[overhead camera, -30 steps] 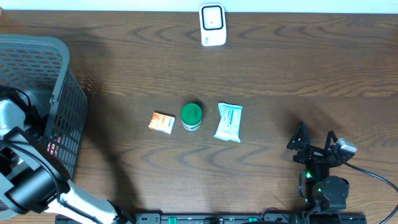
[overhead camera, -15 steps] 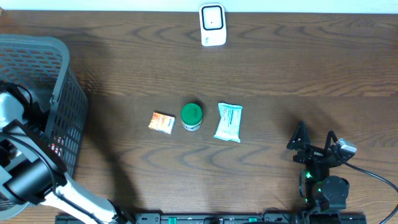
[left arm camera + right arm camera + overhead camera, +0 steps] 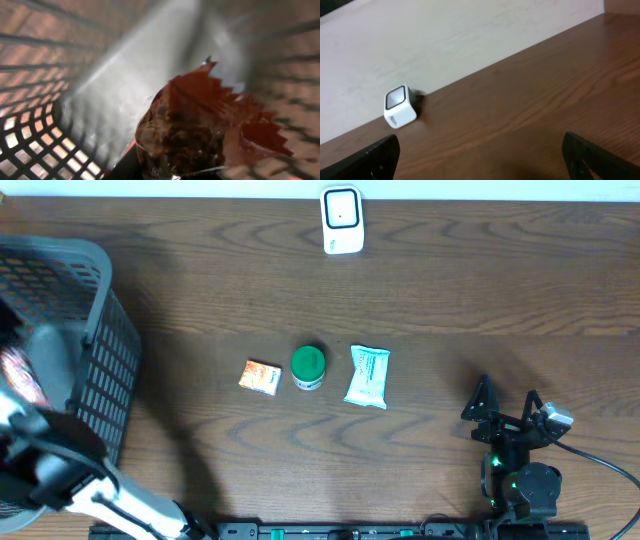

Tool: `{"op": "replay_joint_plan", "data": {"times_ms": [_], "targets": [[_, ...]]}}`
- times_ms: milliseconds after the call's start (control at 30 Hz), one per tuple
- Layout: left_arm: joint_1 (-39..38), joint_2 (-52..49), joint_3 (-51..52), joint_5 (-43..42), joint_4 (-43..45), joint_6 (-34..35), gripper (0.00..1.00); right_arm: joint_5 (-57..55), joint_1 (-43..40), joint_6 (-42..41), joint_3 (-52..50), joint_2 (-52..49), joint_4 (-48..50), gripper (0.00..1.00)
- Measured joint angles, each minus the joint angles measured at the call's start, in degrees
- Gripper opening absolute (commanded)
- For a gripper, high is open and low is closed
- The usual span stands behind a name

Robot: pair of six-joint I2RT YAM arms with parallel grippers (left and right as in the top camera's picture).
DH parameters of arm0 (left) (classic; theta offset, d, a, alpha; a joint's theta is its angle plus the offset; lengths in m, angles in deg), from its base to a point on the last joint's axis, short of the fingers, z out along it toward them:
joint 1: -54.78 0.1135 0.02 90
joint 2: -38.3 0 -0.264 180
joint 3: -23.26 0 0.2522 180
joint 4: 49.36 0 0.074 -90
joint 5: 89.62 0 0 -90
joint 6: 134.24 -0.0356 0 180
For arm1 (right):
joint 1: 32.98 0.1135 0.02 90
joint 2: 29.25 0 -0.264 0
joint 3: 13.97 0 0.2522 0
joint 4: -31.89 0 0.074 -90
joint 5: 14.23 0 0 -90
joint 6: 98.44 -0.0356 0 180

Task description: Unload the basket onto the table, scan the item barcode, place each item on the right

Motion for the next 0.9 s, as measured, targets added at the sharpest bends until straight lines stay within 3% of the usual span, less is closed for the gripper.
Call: {"op": "replay_joint_plan", "data": {"times_ms": [133,267,467,600,667,900], "targets": [[-0.1,7.1,-2.9,-11.4,1.3,1.7,0.23,0.0,0.0,0.0,0.0,0.0,0.0,0.99],[-4.9,13.6,-3.5,-31.4,-1.8,0.5,0.23,0.0,0.0,0.0,0.0,0.0,0.0,0.99],[-26.3,15.7,-3.5,-47.1,-4.5,-4.1,0.23,0.0,0.0,0.0,0.0,0.0,0.0,0.99],[-43.0,14.6,-3.1,-50.3,-1.5,-9.4,0.22,0.0,0.0,0.0,0.0,0.0,0.0,0.99],[-50.9,13.3,-3.0,-49.7,-0.3,-11.9,0.11,0.0,0.0,0.0,0.0,0.0,0.0,0.99],[-65.8,8.6,-2.1,-35.1,1.9,-15.4,0.09,0.0,0.0,0.0,0.0,0.0,0.0,0.99]]}}
